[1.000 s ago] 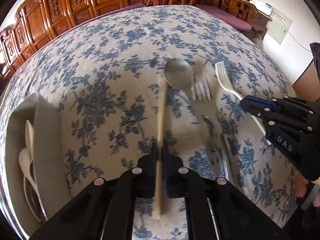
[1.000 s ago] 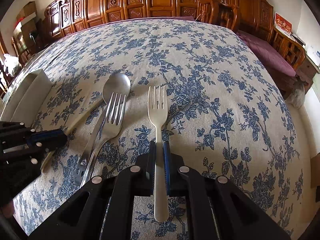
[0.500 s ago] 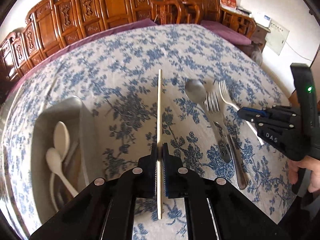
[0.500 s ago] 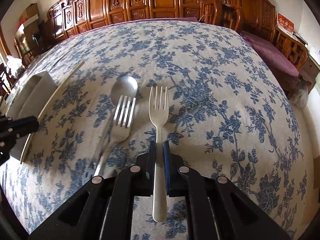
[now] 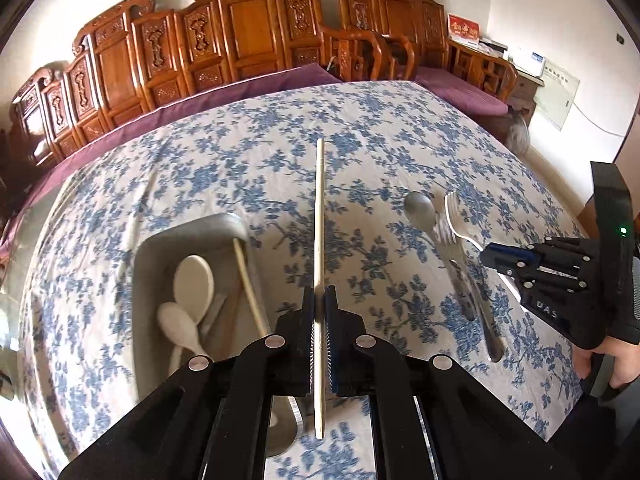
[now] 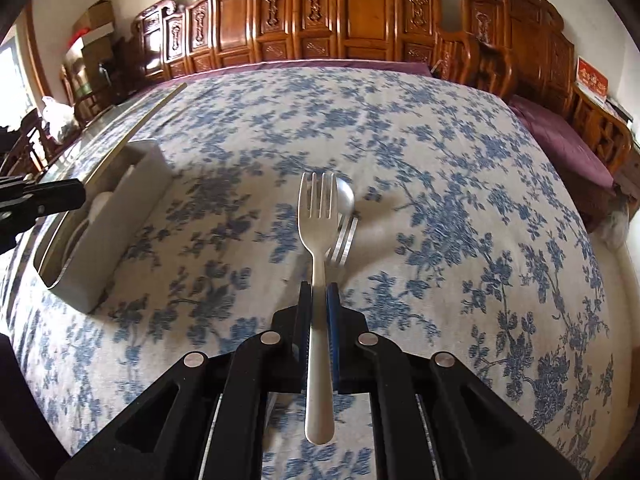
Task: Organize utensils
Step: 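Carry the chopstick into the metal box and open the left tool, then carry the white fork into the metal box and open the right tool, then move the right tool back to the metal spoon and fork, then grasp the metal fork with the right tool while the left tool reaches toward the metal spoon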
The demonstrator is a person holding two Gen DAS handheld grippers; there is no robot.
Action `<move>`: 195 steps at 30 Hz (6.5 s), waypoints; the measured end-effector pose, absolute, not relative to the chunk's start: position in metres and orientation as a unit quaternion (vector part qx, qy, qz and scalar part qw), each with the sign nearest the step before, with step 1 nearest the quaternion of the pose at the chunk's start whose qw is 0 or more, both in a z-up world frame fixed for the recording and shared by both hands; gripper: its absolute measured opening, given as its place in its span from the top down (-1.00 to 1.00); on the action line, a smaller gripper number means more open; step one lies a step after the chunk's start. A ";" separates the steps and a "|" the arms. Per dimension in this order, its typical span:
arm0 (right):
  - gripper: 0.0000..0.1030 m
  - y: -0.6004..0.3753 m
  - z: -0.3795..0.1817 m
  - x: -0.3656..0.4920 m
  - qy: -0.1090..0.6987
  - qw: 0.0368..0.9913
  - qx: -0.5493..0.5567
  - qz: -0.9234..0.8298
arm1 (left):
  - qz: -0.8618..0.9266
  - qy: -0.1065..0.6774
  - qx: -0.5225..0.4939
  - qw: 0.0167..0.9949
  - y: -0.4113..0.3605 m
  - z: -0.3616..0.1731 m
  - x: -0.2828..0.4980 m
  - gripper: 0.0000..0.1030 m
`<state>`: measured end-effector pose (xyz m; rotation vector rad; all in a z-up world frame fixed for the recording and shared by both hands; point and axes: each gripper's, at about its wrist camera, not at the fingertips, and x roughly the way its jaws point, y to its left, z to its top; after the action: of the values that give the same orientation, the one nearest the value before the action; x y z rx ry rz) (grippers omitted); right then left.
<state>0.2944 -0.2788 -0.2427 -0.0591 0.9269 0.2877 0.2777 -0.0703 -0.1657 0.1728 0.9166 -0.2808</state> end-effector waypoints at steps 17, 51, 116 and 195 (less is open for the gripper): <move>0.83 -0.245 -0.216 0.275 0.411 0.892 -0.033 0.186 | -0.084 0.450 0.069 0.886 -0.008 -0.172 0.277 0.91; 0.83 -0.206 -0.202 0.257 0.400 0.887 -0.042 0.226 | -0.038 0.441 0.036 0.896 0.043 -0.185 0.263 0.19; 0.60 -0.078 -0.196 0.315 0.400 0.874 -0.027 0.274 | -0.005 0.398 -0.020 0.917 0.116 -0.162 0.250 -0.85; 0.84 -0.351 -0.274 0.308 0.488 0.872 -0.012 0.038 | -0.175 0.493 0.066 0.850 -0.203 -0.245 0.337 0.18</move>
<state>0.3075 -0.3512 -0.2741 -0.0242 1.0191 0.0800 0.3365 -0.2027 -0.2455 0.1381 1.0391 -0.3695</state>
